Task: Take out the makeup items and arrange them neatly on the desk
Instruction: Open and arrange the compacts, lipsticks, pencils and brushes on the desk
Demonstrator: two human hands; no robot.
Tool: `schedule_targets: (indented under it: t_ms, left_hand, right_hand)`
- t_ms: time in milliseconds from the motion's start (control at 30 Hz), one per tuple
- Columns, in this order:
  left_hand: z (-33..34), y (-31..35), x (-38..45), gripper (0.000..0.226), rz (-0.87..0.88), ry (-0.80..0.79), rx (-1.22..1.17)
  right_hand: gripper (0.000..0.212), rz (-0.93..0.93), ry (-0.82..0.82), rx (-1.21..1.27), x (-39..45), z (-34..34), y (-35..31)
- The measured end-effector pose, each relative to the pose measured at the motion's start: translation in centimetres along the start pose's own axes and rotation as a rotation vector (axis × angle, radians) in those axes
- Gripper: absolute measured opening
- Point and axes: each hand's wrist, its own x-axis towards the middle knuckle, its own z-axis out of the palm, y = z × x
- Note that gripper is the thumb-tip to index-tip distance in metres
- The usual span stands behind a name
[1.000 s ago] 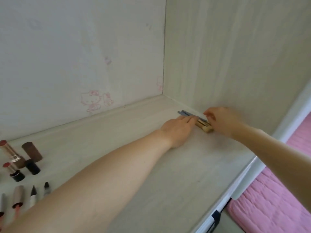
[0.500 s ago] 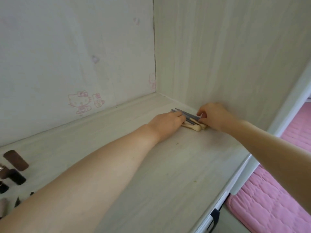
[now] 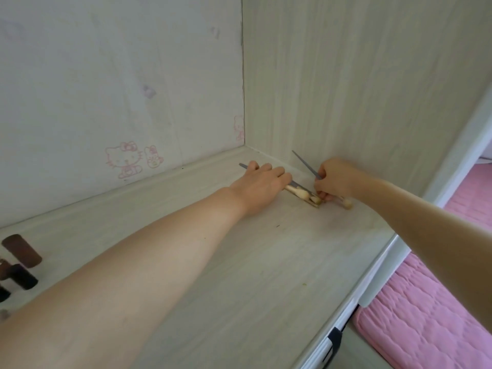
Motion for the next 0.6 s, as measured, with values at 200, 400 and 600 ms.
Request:
schedule_targets:
  t_ms: [200, 400, 600]
  left_hand:
    - [0.0, -0.5, 1.0, 0.033, -0.004, -0.076, -0.036]
    - [-0.3, -0.5, 0.9, 0.029, 0.029, -0.072, 0.052]
    - [-0.1, -0.3, 1.0, 0.039, 0.021, -0.060, 0.036]
  right_hand:
    - [0.022, -0.004, 0.009, -0.109, 0.8, 0.4, -1.5]
    - [0.024, -0.006, -0.011, -0.158, 1.6, 1.0, -1.6]
    - [0.023, -0.007, -0.023, -0.205, 1.3, 0.5, -1.1]
